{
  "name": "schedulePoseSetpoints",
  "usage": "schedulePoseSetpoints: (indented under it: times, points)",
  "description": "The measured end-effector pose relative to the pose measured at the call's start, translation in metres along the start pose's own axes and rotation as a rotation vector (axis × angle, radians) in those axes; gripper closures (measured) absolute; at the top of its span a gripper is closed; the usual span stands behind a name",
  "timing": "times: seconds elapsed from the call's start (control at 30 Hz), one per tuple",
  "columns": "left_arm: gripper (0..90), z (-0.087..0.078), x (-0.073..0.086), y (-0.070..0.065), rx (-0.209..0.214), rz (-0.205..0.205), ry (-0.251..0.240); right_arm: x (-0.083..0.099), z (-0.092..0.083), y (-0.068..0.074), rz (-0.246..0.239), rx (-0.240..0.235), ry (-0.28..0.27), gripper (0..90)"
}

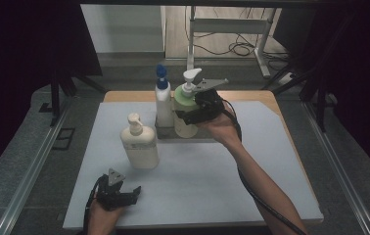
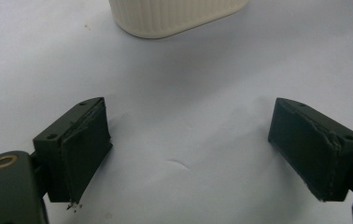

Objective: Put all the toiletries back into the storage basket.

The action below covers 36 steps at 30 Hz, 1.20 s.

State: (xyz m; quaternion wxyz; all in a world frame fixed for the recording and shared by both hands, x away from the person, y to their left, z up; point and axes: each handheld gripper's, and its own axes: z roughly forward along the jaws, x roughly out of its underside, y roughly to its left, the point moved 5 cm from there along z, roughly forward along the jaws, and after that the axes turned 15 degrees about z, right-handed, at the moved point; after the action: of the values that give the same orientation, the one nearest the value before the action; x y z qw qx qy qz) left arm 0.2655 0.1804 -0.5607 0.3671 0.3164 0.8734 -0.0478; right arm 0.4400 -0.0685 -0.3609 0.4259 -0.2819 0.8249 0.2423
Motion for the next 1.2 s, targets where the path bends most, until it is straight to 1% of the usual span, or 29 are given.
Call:
schedulePoseSetpoints:
  times: [0.2, 0.37, 0.67, 0.8, 1.03, 1.1, 1.2]
  points:
    - [12.2, 0.000, 0.000, 0.000, 0.000, 0.000, 0.000, -0.008, 0.008, -0.010, 0.016, 0.031, -0.008, 12.1]
    - [12.2, 0.000, 0.000, 0.000, 0.000, 0.000, -0.001, -0.013, 0.019, -0.018, 0.030, 0.054, -0.012, 12.2]
    - [12.2, 0.000, 0.000, 0.000, 0.002, 0.001, 0.004, -0.017, 0.037, -0.032, 0.047, 0.089, -0.025, 12.2]
    - [12.2, 0.000, 0.000, 0.000, 0.002, 0.002, 0.005, -0.014, 0.048, -0.035, 0.056, 0.094, -0.012, 12.2]
    - [12.2, 0.000, 0.000, 0.000, 0.002, 0.003, 0.007, -0.001, 0.069, -0.040, 0.053, 0.097, 0.018, 12.2]
    - [12.2, 0.000, 0.000, 0.000, 0.002, 0.002, 0.005, 0.003, 0.074, -0.042, 0.060, 0.100, 0.027, 12.2]
    - [12.2, 0.000, 0.000, 0.000, 0.003, 0.006, 0.008, 0.008, 0.080, -0.043, 0.066, 0.092, 0.039, 12.2]
